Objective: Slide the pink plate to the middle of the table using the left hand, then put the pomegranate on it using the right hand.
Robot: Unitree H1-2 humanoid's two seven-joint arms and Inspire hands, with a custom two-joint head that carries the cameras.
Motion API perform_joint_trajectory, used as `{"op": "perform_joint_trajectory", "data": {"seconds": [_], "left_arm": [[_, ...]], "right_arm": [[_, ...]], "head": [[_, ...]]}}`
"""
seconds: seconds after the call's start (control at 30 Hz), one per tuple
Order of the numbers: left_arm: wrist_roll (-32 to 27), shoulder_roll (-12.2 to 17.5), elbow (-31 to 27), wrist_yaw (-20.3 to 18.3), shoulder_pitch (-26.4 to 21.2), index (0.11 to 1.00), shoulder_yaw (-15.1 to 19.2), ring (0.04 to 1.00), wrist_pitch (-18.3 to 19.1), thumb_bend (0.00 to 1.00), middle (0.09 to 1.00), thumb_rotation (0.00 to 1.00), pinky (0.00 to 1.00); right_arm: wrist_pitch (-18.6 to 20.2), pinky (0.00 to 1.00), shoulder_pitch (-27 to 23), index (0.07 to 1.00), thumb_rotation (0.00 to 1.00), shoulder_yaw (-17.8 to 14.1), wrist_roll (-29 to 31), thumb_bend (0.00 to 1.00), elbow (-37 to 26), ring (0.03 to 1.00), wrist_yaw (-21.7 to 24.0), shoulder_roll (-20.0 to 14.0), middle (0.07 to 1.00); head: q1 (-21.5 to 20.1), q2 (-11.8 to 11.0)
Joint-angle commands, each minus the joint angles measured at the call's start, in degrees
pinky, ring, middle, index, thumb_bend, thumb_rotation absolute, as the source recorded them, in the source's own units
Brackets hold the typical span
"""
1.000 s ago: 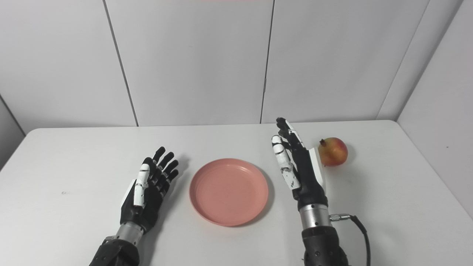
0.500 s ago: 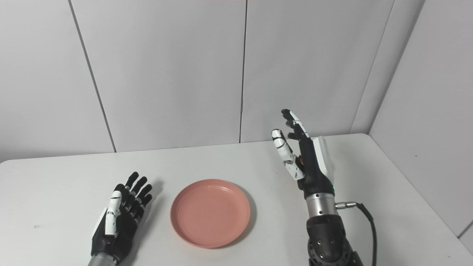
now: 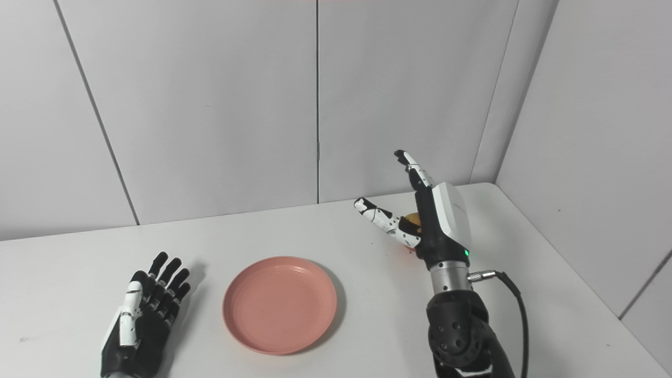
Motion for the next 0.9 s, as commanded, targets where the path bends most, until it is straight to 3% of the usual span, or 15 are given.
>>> {"op": "perform_joint_trajectory", "data": {"seconds": [0.0, 0.07, 0.13, 0.37, 0.57, 0.87], "left_arm": [[0.0, 0.2, 1.8, 0.9, 1.3, 0.97, 0.4, 0.968, 1.5, 0.35, 0.977, 1.0, 1.0], [0.2, 0.2, 1.6, 1.1, 1.4, 0.967, 0.4, 0.967, 1.7, 0.35, 0.975, 1.0, 1.0], [0.2, 0.2, 1.3, 1.1, 1.5, 0.965, 0.3, 0.967, 2.0, 0.35, 0.973, 1.0, 1.0], [0.6, 0.2, 0.6, 1.5, 1.7, 0.96, 0.2, 0.961, 2.4, 0.35, 0.969, 1.0, 0.99], [0.3, 0.2, 0.3, 1.5, 1.6, 0.961, 0.2, 0.965, 3.1, 0.34, 0.971, 1.0, 0.99], [0.2, 0.2, -0.1, 1.7, 1.5, 0.957, 0.3, 0.957, 3.6, 0.34, 0.967, 1.0, 0.99]], "right_arm": [[0.8, 0.78, -1.9, 0.887, 0.69, -0.4, -3.2, 0.71, -0.6, 0.849, -2.2, -1.4, 0.874], [1.0, 0.79, -1.7, 0.895, 0.6, -0.4, -4.8, 0.75, 0.0, 0.861, -2.5, -1.9, 0.889], [1.2, 0.79, -1.6, 0.906, 0.58, -0.5, -5.8, 0.79, 1.0, 0.87, -2.6, -2.5, 0.901], [3.1, 0.76, -1.6, 0.935, 0.54, -0.5, -8.5, 0.89, 4.0, 0.872, -2.2, -4.4, 0.927], [5.9, 0.74, -2.1, 0.953, 0.51, -0.1, -9.2, 0.92, 6.0, 0.869, -0.7, -6.1, 0.938], [7.1, 0.81, -3.9, 0.969, 0.5, 0.1, -8.5, 0.95, 12.3, 0.923, 0.0, -8.4, 0.96]], "head": [[-0.2, 0.1], [-0.2, 0.1], [-0.3, 0.3], [-1.1, 1.0], [-1.3, 1.4], [-1.2, 2.1]]}}
